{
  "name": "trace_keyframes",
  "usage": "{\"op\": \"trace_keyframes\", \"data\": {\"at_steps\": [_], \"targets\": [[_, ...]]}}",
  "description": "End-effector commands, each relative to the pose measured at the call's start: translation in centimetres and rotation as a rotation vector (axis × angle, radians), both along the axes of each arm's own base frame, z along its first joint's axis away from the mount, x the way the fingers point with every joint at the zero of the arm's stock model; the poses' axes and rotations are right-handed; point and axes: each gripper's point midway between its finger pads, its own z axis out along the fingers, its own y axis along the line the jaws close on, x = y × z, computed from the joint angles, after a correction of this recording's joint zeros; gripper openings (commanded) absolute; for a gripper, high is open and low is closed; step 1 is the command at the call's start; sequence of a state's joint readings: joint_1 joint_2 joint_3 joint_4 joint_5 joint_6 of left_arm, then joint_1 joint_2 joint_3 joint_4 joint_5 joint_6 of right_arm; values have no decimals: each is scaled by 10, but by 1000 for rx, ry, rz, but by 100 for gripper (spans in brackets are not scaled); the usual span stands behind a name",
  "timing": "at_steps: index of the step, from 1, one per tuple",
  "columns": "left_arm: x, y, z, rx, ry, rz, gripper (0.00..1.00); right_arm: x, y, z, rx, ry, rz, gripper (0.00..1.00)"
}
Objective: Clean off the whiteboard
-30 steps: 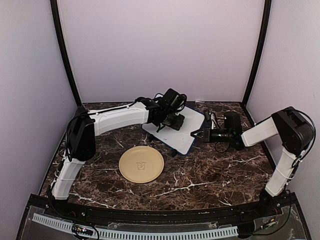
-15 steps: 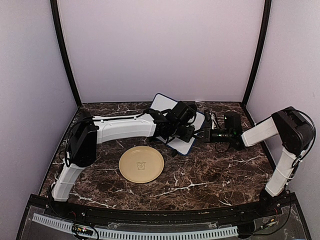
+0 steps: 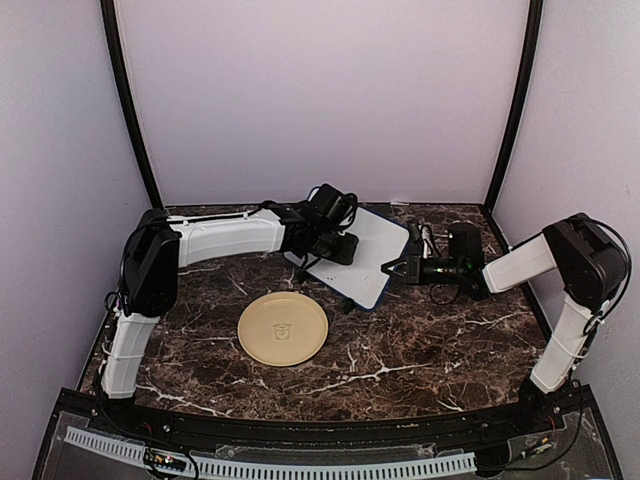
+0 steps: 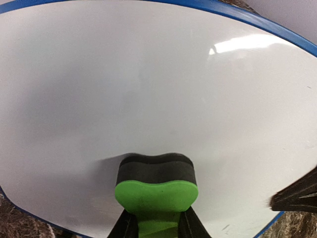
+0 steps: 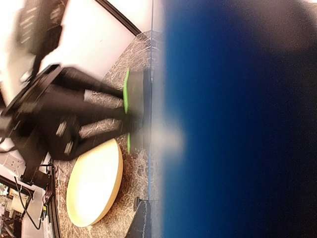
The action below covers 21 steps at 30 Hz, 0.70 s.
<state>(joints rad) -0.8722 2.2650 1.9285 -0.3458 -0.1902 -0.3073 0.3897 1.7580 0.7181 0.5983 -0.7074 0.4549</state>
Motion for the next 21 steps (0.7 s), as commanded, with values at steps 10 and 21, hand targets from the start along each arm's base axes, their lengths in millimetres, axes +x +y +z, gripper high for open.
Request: {"op": "trace_keyframes", "data": {"at_steps": [10, 21], "targets": [[-40, -15, -55, 57, 58, -80, 0, -50, -6, -73, -170, 165, 101, 0], [-100, -58, -68, -3, 132, -182, 0, -50, -6, -74, -171, 165, 100, 0]]}}
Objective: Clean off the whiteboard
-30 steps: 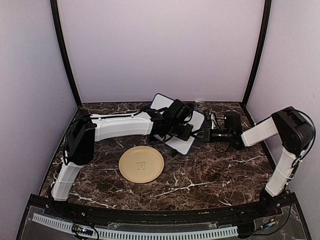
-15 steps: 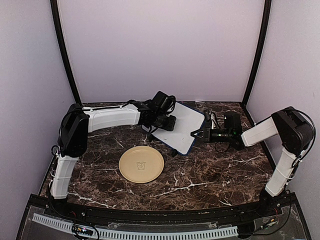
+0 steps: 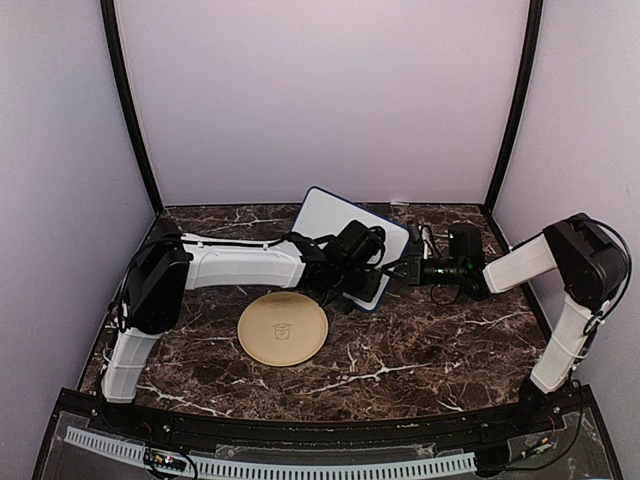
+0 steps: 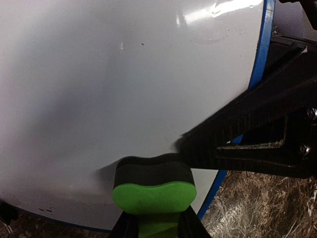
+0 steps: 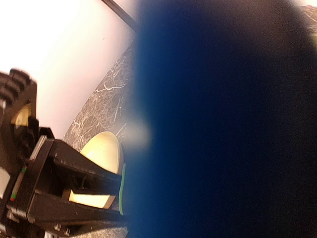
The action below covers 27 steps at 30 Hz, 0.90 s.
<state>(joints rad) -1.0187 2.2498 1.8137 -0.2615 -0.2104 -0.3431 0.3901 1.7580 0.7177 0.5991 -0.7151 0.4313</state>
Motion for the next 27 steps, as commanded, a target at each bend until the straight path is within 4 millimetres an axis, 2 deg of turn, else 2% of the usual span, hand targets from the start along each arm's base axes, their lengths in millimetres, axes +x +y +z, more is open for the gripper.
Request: {"op": "trace_keyframes", "data": {"at_steps": [1, 3, 7, 12, 16, 20, 24, 27], "targets": [[-29, -13, -43, 0, 121, -76, 0, -48, -7, -74, -168, 183, 83, 0], [-25, -7, -44, 19, 112, -58, 0, -48, -7, -74, -167, 182, 83, 0], [8, 19, -40, 46, 93, 37, 0, -48, -7, -74, -169, 183, 83, 0], [57, 72, -40, 101, 72, 163, 0, -48, -7, -74, -168, 183, 83, 0], [77, 110, -42, 124, 62, 222, 0, -48, -7, -75, -171, 184, 83, 0], [89, 138, -37, 135, 40, 264, 0, -48, -7, -75, -170, 184, 84, 0], [104, 157, -31, 131, 15, 294, 0, -49, -7, -75, -170, 186, 86, 0], [118, 165, -25, 114, 1, 295, 0, -49, -7, -75, -170, 184, 87, 0]]}}
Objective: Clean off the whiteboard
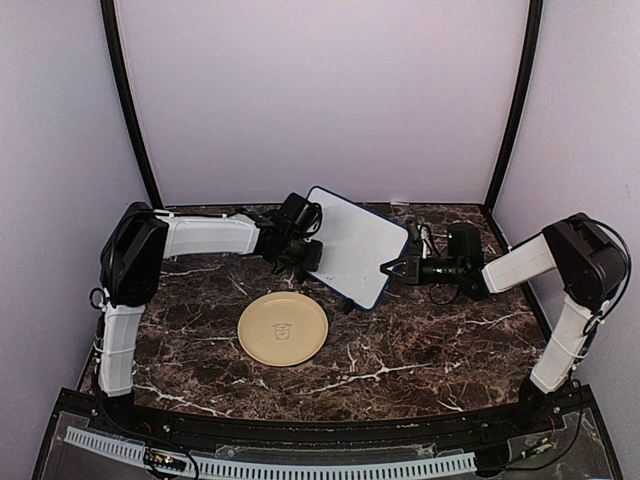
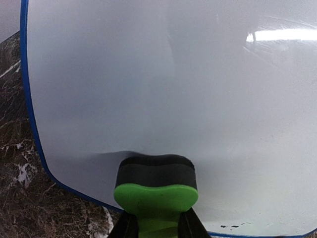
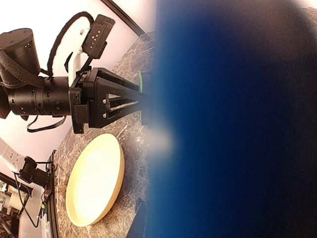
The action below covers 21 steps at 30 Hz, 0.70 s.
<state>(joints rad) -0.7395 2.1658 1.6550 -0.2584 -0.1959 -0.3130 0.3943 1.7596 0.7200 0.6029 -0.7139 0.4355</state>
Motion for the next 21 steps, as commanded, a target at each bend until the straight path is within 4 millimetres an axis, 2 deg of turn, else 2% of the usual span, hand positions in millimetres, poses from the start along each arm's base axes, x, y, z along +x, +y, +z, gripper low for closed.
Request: {"op": "trace_keyframes", "data": {"at_steps": [1, 7, 11, 18, 21], "targets": [[25, 28, -5, 51, -46, 38, 0, -49, -8, -76, -173, 183, 85, 0], [47, 30, 23, 17, -85, 29, 0, -49, -8, -76, -172, 183, 88, 0], [60, 34, 33, -22, -85, 17, 0, -50, -7, -75, -172, 177, 93, 0], [61, 18, 40, -59, -63, -76, 0, -51, -6, -71, -184, 150, 99, 0], [56, 5, 50, -107, -50, -140, 0, -52, -5, -72, -194, 145, 102, 0]]}}
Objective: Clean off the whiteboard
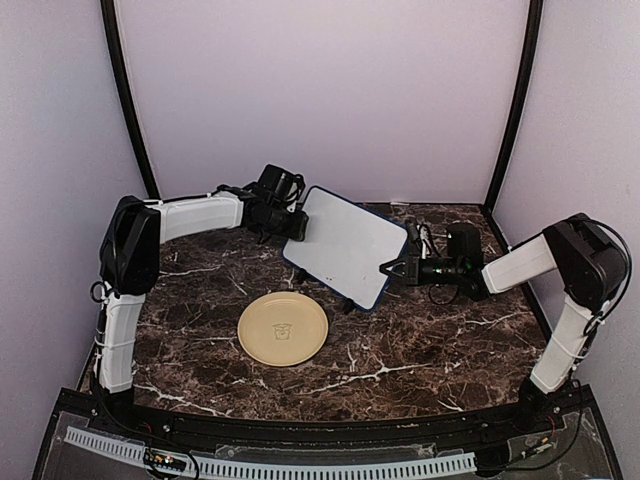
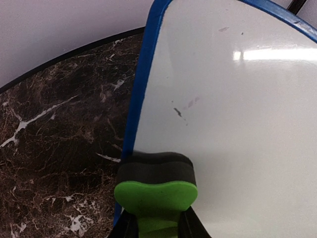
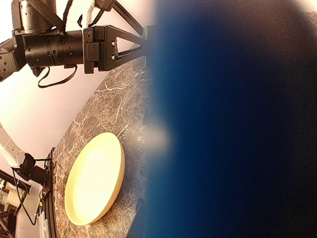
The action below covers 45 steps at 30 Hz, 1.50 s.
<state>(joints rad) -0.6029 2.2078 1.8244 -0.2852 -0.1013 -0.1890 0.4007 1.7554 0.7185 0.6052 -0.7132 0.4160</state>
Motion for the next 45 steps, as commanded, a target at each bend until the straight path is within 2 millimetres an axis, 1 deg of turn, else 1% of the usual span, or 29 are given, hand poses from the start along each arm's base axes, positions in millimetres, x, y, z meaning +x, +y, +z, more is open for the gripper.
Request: {"op": "trace_keyframes", "data": {"at_steps": [1, 2, 3, 5, 9, 10, 11, 12, 13, 14, 15, 16, 17, 18, 20, 21, 24, 25, 27, 29, 31, 34, 36, 38, 39, 40, 41, 44, 45], "targets": [[-11, -29, 12, -70, 29, -144, 0, -51, -6, -73, -193, 163, 90, 0], [-13, -35, 20, -96, 30, -174, 0, -51, -7, -74, -197, 162, 90, 0], [-16, -38, 21, -100, 38, -195, 0, -51, -6, -73, -199, 156, 92, 0], [-20, -47, 34, -119, 34, -233, 0, -52, -6, -73, -204, 154, 92, 0], [-32, -64, 42, -97, 26, -272, 0, -52, -5, -72, -205, 152, 94, 0], [-37, -70, 43, -95, 26, -282, 0, -52, -5, -72, -204, 152, 94, 0], [-39, -73, 43, -92, 29, -281, 0, -52, -5, -73, -205, 153, 93, 0], [-46, -82, 43, -87, 29, -296, 0, -52, -5, -73, -205, 152, 95, 0], [-49, -85, 41, -73, 29, -300, 0, -52, -5, -73, -206, 153, 94, 0], [-58, -93, 37, -59, 38, -318, 0, -52, -5, -73, -206, 153, 94, 0], [-60, -99, 34, -39, 33, -329, 0, -52, -5, -73, -206, 150, 94, 0], [-72, -109, 30, -13, 38, -360, 0, -52, -5, -73, -208, 149, 93, 0], [-79, -119, 26, 8, 34, -376, 0, -52, -5, -73, -210, 149, 92, 0], [-84, -122, 21, 32, 40, -390, 0, -52, -5, -73, -211, 147, 92, 0], [-94, -134, 17, 51, 36, -415, 0, -52, -5, -73, -213, 146, 91, 0], [-103, -142, 17, 54, 34, -433, 0, -52, -4, -73, -215, 144, 91, 0], [-112, -153, 19, 88, 2, -443, 0, -52, -4, -73, -215, 144, 93, 0], [-120, -161, 19, 96, -2, -460, 0, -52, -4, -73, -215, 144, 94, 0], [-127, -169, 19, 117, -15, -477, 0, -53, -3, -74, -216, 144, 96, 0], [-130, -173, 18, 147, -30, -479, 0, -53, -3, -73, -216, 143, 97, 0], [-130, -173, 19, 164, -37, -470, 0, -53, -3, -74, -217, 143, 97, 0], [-119, -163, 19, 203, -56, -421, 0, -53, -3, -74, -217, 143, 96, 0], [-106, -150, 21, 189, -44, -377, 0, -53, -3, -73, -217, 142, 97, 0], [-83, -130, 24, 142, -25, -321, 0, -53, -3, -73, -218, 142, 96, 0], [-78, -125, 23, 124, -21, -303, 0, -53, -3, -73, -218, 141, 96, 0], [-66, -114, 29, 103, -21, -280, 0, -53, -3, -73, -218, 140, 96, 0], [-61, -109, 31, 89, -19, -262, 0, -53, -3, -73, -219, 143, 96, 0], [-36, -81, 32, 75, -12, -203, 0, -53, -3, -74, -220, 144, 94, 0], [-32, -76, 31, 78, -14, -194, 0, -53, -3, -74, -219, 143, 95, 0]]}}
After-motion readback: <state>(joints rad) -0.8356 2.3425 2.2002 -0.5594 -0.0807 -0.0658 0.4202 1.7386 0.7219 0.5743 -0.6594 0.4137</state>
